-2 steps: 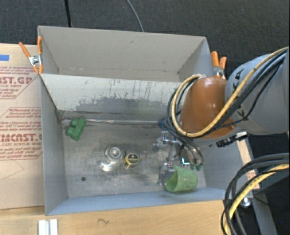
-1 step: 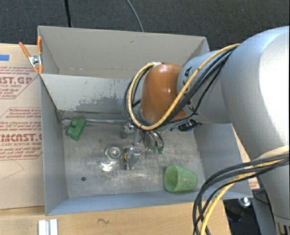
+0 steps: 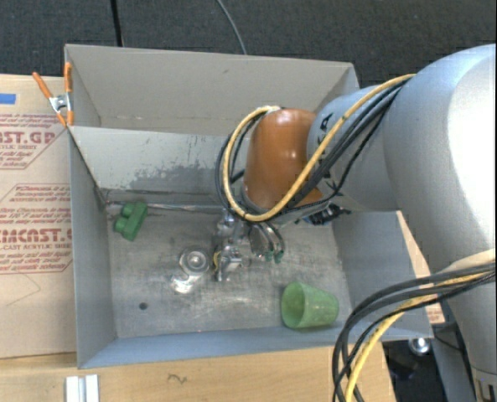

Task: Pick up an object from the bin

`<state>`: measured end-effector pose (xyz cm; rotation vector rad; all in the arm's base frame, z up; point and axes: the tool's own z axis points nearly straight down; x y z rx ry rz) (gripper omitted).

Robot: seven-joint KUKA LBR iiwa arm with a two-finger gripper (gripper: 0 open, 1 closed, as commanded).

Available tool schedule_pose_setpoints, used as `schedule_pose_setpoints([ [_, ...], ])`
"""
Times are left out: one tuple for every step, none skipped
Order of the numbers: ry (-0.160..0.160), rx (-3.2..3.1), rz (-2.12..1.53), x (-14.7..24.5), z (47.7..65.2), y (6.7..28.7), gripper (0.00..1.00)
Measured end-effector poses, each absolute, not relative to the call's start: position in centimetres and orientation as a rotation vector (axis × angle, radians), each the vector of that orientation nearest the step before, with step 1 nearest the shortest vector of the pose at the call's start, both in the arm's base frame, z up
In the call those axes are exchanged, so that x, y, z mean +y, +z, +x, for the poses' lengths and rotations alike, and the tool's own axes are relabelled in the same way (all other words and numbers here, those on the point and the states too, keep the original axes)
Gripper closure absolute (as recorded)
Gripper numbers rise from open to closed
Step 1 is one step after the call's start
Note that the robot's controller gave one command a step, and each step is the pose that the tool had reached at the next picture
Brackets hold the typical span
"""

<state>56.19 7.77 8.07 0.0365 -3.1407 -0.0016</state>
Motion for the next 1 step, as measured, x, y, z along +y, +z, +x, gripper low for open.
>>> schedule_pose_setpoints([
  [0.000, -3.126, 0.403, 7.62, 59.01, 23.37, 1.00],
])
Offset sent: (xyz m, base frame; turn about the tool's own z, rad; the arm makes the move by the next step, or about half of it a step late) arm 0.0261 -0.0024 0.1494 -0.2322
